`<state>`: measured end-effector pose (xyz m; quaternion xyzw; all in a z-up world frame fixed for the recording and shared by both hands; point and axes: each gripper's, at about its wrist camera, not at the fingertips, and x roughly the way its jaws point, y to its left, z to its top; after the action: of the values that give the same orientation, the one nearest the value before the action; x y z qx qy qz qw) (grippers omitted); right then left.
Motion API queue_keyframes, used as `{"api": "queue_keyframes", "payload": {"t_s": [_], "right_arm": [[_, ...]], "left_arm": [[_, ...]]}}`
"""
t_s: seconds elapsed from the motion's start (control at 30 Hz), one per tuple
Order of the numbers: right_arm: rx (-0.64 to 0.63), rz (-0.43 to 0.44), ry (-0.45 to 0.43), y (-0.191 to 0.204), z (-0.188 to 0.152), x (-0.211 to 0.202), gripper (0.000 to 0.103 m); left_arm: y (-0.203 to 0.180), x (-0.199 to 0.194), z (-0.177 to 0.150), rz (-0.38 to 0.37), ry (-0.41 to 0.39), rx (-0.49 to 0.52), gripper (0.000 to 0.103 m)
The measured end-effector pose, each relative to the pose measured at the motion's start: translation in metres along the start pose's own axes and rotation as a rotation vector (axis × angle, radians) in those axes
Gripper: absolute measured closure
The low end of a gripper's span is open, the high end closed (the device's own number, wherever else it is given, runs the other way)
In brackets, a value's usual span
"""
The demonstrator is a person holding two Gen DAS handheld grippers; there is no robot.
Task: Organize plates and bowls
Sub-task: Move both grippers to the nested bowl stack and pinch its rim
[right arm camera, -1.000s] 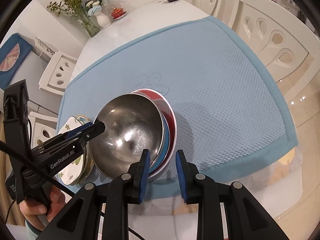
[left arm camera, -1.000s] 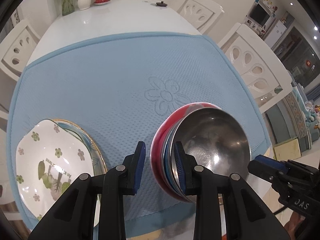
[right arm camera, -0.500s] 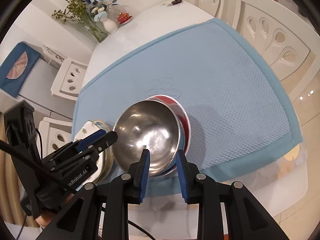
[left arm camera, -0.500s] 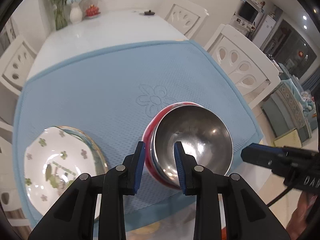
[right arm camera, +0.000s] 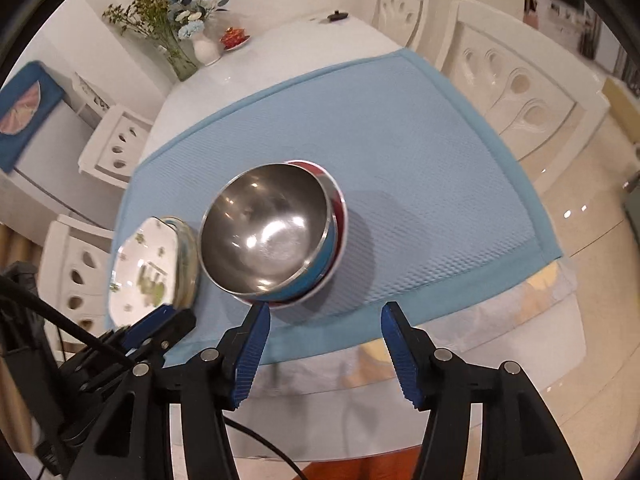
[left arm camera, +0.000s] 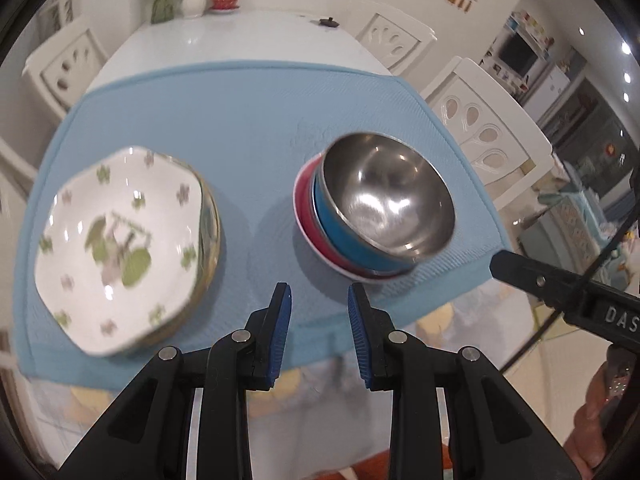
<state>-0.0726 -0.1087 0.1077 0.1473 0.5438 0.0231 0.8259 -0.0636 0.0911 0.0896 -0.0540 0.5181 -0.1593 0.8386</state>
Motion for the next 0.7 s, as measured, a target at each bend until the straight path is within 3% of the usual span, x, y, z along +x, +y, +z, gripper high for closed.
{"api": "queue_keyframes", "payload": {"t_s": [0.2,0.53,0.63,0.7], "right_arm": [[0.039,0.033,-0.029,-0.002,0.001,-0.005,0.047],[-0.013,0.052,0.005,0.018,-0.021,0.006,0.047],[-0.051,0.034,0.01,0.025,-0.024,0.01,0.047],[-0.038,0.044,0.015,0.022,-0.025,0.012,0.047]], "left_arm": [[-0.005,-0.005,-0.007,-0.015,-0.025,-0.022,0.076],[-0.01,-0.006,-0.012,-0.025,-0.043,-0.042,0.076],[-0.005,-0.007,-0.011,-0.108,-0.019,-0.077,0.076],[-0.004,-0.009,-0.012,-0.109,-0.019,-0.072,0.072]]}}
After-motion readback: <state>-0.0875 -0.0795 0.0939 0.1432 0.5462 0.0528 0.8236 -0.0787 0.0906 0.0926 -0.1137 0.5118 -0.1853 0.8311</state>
